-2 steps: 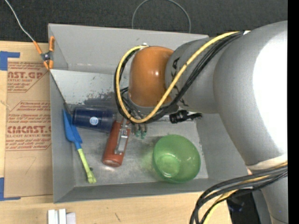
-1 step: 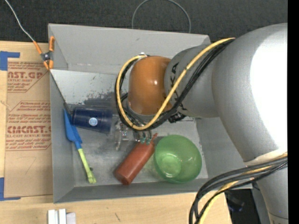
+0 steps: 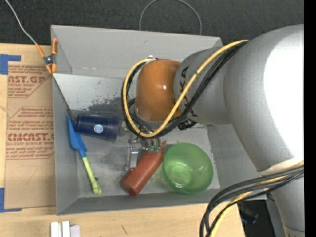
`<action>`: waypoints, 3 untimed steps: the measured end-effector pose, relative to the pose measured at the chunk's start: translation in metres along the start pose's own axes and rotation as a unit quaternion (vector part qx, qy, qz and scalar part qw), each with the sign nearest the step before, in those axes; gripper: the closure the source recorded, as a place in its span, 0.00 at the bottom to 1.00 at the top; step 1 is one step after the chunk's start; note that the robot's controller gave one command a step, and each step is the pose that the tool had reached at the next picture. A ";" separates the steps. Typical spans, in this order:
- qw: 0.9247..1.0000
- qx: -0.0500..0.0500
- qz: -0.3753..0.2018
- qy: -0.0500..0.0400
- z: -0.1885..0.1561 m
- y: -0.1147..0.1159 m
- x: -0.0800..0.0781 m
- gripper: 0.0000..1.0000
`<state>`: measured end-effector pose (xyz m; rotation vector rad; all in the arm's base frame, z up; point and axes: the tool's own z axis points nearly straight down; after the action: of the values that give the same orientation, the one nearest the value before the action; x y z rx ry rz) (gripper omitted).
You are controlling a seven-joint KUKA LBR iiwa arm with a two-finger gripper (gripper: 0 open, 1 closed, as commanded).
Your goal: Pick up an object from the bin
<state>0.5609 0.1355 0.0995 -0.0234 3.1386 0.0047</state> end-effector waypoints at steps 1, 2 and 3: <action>1.000 0.000 0.000 0.000 0.000 0.000 0.000 0.00; 1.000 0.001 0.005 0.001 0.030 -0.069 0.021 0.00; 1.000 -0.001 0.023 -0.001 0.029 -0.082 0.014 0.00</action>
Offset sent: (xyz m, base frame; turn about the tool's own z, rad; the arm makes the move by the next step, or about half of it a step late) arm -0.0187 -0.0650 -0.0283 0.0043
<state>0.5483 0.0535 0.0700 0.0473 3.1362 0.0080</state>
